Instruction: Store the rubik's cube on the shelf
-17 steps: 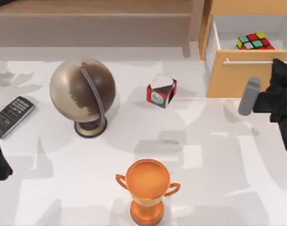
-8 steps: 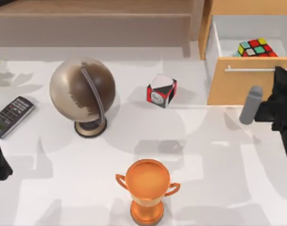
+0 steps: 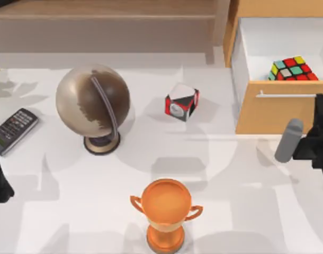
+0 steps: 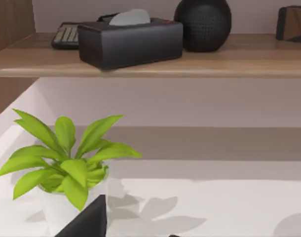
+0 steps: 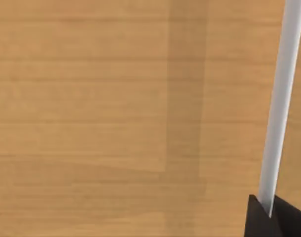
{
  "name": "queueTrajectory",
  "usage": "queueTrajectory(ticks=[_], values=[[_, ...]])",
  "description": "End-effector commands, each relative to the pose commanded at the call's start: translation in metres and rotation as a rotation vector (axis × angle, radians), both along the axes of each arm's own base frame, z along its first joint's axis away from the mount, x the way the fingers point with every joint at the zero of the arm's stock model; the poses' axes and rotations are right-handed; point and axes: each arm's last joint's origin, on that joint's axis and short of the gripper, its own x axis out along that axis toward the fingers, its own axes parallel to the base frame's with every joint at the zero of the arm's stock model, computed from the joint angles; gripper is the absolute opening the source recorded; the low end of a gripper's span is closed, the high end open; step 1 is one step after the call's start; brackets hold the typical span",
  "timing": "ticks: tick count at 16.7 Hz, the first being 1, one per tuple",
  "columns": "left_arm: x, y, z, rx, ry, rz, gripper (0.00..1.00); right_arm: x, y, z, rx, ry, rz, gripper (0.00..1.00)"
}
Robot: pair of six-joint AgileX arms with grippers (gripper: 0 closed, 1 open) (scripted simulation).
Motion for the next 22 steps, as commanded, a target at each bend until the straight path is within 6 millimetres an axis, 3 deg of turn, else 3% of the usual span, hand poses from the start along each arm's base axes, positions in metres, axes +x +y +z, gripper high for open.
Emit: queueTrajectory(ticks=[2,15,22], values=[[0.0,0.0,0.0,0.0,0.0,0.0,1.0,0.0,0.0,0.0,0.0,0.0,0.0,0.0],[0.0,0.0,0.0,0.0,0.0,0.0,1.0,0.0,0.0,0.0,0.0,0.0,0.0,0.98],[0.0,0.0,0.0,0.0,0.0,0.0,1.0,0.0,0.0,0.0,0.0,0.0,0.0,1.0]])
